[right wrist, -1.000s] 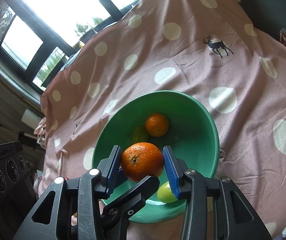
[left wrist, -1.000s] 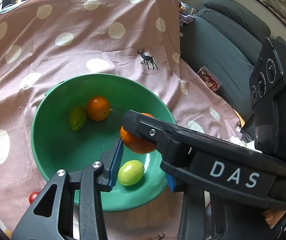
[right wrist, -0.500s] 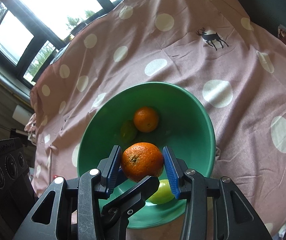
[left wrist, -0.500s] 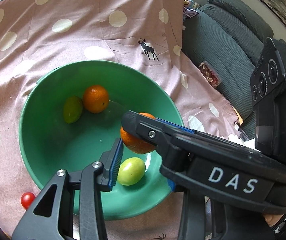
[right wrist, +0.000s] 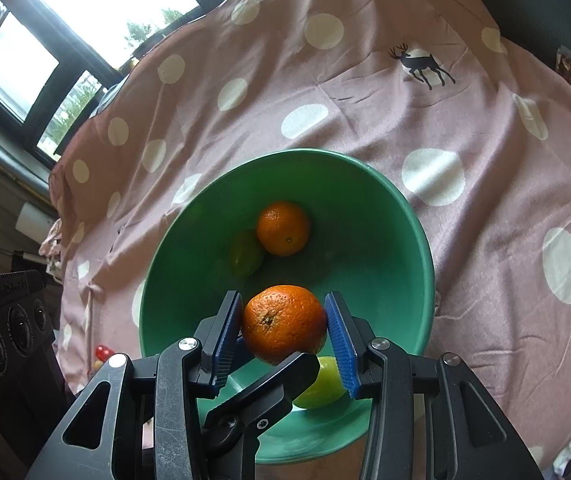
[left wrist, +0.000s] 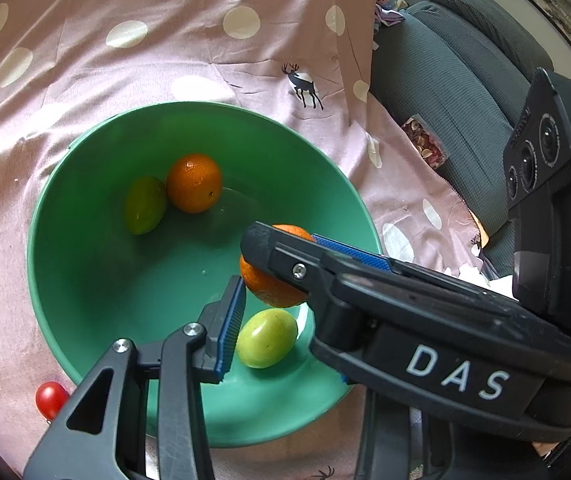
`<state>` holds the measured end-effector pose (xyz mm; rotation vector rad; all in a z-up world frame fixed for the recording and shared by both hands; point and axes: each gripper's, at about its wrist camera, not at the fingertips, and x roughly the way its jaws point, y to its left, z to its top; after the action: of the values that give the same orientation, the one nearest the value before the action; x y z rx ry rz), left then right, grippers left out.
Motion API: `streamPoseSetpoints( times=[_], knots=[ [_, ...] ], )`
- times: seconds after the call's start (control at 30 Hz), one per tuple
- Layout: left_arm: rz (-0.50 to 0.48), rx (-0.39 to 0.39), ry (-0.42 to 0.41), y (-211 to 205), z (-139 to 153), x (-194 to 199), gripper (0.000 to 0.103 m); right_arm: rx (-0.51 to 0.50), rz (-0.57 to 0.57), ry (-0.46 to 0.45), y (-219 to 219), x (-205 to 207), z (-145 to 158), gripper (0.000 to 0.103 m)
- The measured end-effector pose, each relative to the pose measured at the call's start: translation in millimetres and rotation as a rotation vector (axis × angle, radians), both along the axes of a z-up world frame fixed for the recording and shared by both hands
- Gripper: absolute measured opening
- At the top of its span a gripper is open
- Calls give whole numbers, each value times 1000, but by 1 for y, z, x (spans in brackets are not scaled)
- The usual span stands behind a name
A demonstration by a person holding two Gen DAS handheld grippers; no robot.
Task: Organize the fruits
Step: 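Open the right gripper to drop the orange into the green bowl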
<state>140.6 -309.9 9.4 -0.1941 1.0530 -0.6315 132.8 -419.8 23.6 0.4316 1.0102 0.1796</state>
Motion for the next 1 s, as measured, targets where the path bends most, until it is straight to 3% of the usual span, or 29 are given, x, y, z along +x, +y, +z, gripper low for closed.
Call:
streamPoseSetpoints(
  times=[1.0],
  knots=[
    [9, 25, 32, -3, -5, 3, 40, -59, -20, 16, 4, 2, -3, 45]
  ],
)
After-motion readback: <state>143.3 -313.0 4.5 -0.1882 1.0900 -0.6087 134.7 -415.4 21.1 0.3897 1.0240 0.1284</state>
